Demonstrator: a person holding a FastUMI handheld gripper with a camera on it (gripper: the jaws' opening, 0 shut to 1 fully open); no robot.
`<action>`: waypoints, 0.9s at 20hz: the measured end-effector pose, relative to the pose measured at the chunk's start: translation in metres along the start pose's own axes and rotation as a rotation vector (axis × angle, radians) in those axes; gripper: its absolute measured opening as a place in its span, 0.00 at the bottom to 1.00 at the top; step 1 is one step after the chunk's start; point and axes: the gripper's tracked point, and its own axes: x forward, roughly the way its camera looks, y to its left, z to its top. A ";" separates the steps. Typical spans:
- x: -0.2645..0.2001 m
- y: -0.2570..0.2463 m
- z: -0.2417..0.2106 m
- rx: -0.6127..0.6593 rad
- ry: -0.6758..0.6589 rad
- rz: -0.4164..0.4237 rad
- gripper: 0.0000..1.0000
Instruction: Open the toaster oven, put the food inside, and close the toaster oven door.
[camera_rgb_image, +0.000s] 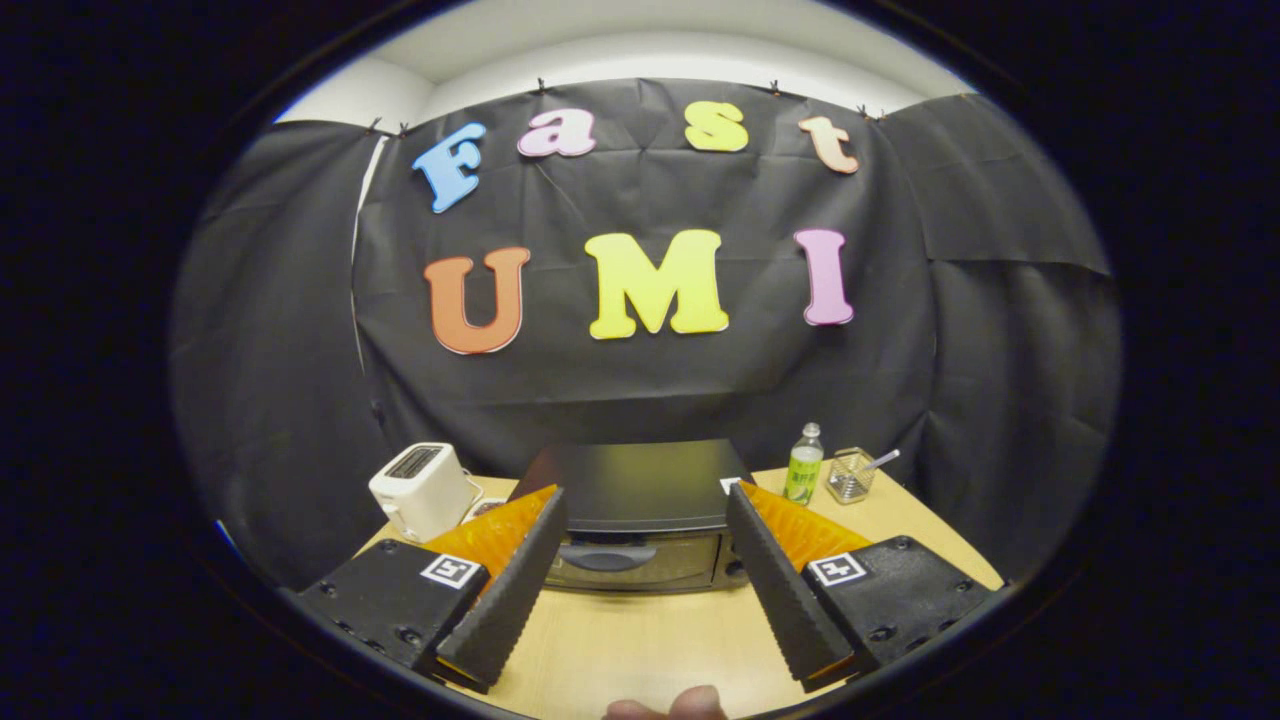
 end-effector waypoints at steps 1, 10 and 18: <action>0.019 0.002 -0.008 0.002 0.014 0.004 1.00; 0.137 0.019 -0.104 -0.030 0.163 -0.002 1.00; 0.142 0.022 -0.125 -0.068 0.176 -0.015 1.00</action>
